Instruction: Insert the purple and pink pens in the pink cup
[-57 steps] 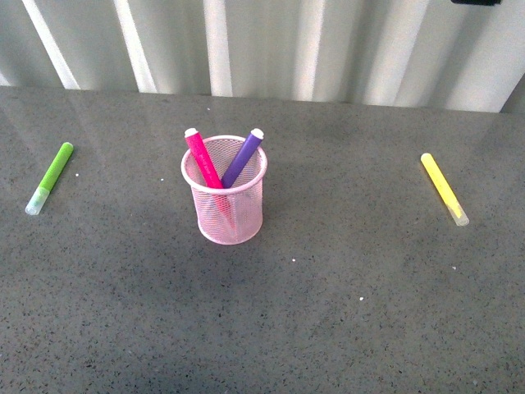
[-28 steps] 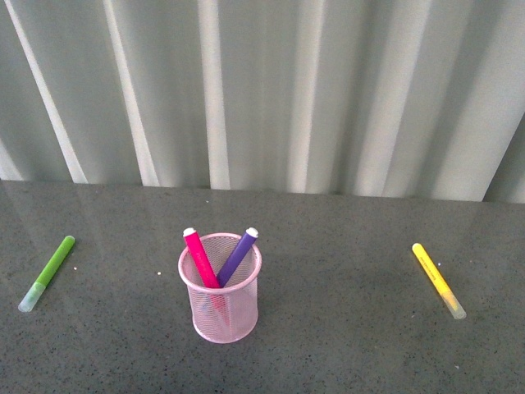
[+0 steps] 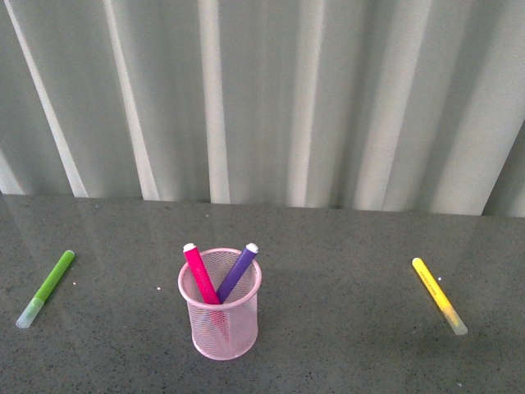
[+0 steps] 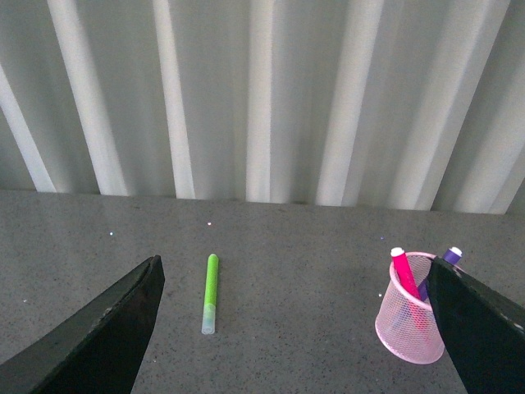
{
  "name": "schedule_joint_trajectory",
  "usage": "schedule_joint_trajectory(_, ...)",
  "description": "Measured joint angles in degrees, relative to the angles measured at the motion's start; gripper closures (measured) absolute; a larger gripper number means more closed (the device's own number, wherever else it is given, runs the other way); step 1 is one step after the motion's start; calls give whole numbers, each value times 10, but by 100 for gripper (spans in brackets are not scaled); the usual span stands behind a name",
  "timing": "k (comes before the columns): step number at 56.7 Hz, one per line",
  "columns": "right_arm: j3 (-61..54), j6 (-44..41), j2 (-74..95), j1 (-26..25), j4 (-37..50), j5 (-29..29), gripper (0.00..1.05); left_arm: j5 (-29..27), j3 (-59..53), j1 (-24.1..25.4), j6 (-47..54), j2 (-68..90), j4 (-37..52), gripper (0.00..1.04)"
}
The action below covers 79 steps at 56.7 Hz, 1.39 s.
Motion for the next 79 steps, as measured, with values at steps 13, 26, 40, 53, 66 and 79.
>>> schedule_joint_trajectory(13,-5,0,-94,0,-81,0,101,0,0,0,0,0,0,7)
schedule_joint_trajectory(26,-7,0,-177,0,-157,0,101,0,0,0,0,0,0,7)
schedule_joint_trajectory(40,-7,0,-266,0,-241,0,101,0,0,0,0,0,0,7)
schedule_joint_trajectory(53,-7,0,-318,0,-292,0,101,0,0,0,0,0,0,7)
schedule_joint_trajectory(66,-7,0,-361,0,-335,0,101,0,0,0,0,0,0,7)
schedule_joint_trajectory(79,-6,0,-419,0,-406,0,101,0,0,0,0,0,0,7)
